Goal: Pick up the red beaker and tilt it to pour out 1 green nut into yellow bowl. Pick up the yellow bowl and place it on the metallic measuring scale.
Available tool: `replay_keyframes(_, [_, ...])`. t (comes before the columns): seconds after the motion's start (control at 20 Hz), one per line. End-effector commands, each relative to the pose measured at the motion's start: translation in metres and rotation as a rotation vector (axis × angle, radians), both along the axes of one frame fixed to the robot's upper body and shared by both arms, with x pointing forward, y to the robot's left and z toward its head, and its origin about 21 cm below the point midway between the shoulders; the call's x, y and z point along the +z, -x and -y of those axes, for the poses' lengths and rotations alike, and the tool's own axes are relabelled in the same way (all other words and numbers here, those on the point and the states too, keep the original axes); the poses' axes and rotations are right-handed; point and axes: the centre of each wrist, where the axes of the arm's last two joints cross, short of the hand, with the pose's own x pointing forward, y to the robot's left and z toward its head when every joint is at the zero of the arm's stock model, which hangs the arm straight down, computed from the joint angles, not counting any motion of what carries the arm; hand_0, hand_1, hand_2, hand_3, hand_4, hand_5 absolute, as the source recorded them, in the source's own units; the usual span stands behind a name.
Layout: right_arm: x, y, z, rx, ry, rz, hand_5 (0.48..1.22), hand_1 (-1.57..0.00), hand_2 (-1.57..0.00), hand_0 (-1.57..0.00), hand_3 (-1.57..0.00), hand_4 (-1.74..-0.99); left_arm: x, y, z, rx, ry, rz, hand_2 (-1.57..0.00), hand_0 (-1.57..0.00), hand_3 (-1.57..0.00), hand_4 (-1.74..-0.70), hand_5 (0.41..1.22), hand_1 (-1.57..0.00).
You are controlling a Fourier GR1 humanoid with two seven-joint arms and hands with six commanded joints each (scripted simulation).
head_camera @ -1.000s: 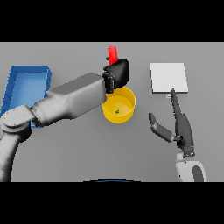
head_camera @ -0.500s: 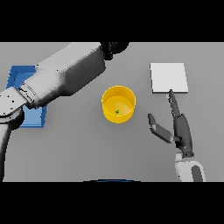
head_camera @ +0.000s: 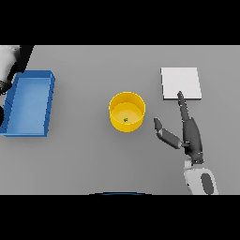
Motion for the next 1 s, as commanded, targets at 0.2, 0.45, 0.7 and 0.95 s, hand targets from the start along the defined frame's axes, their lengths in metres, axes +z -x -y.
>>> replay_keyframes(0.2, [-0.002,-0.001,0.003,0.059,-0.089,0.003,0.631,0.0,0.0,0.0,0.0,-1.081,-0.027,-0.004,-0.106,0.202,0.496,-0.014,-1.57,-1.57,-1.5,-1.74,1.221,-1.57])
replay_keyframes(0.45, [-0.006,-0.002,0.005,0.09,-0.098,-0.014,0.663,0.0,0.0,0.0,0.0,-1.148,-0.09,0.004,-0.169,0.494,0.782,0.0,-1.57,-1.57,-1.55,-1.74,1.221,-1.57])
replay_keyframes(0.7, [-0.002,-0.002,0.005,0.099,-0.052,0.006,0.696,0.0,0.0,0.0,0.0,-1.188,-0.139,0.019,-0.199,0.641,1.002,-0.021,-1.57,-1.57,-1.46,-1.74,1.221,-1.57])
replay_keyframes(0.95, [-0.003,-0.002,0.011,0.088,-0.043,-0.001,0.709,0.0,0.0,0.0,0.0,-1.202,-0.187,0.048,-0.202,0.703,1.154,-0.039,-1.57,-1.57,-1.38,-1.74,1.221,-1.57])
